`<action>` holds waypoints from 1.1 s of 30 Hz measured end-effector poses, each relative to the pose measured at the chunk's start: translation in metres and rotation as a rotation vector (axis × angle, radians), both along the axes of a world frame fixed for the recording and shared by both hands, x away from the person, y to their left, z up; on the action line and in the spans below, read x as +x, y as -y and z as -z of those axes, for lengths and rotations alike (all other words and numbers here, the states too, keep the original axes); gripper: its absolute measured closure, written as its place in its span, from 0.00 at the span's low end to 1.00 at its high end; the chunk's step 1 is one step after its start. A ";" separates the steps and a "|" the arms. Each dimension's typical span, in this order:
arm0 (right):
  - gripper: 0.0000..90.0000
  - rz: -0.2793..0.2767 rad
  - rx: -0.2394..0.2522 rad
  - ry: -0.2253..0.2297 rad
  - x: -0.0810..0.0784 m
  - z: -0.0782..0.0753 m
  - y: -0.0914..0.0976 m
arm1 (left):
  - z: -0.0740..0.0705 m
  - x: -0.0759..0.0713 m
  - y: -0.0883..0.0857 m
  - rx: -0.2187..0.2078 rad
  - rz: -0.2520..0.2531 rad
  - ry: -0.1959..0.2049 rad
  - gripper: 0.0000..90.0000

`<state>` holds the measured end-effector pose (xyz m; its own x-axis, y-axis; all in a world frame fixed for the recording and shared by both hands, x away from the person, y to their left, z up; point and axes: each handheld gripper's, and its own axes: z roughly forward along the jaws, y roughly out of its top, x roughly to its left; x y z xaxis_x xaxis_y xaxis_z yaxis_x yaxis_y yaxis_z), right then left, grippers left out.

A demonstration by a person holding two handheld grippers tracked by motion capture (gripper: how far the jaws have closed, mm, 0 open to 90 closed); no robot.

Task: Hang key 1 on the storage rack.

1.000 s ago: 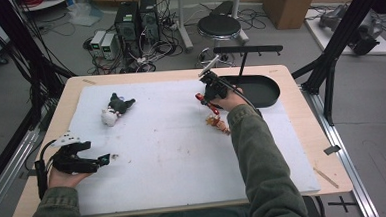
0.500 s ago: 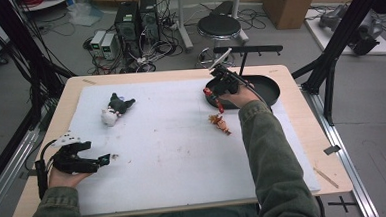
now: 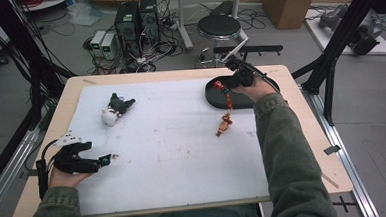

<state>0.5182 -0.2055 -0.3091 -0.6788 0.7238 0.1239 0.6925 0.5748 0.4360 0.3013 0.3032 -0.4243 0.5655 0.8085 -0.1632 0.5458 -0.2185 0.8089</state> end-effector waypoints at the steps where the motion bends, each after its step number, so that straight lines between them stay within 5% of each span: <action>1: 0.83 0.005 0.005 -0.003 0.000 -0.001 0.002 | 0.000 0.000 0.000 0.002 0.000 0.001 0.02; 16: 0.83 -0.037 0.050 0.039 0.000 -0.041 0.021 | 0.000 0.001 -0.001 -0.002 -0.003 -0.003 0.02; 33: 0.83 0.020 0.097 0.107 0.006 -0.084 0.046 | 0.001 0.001 -0.001 0.000 0.000 -0.006 0.02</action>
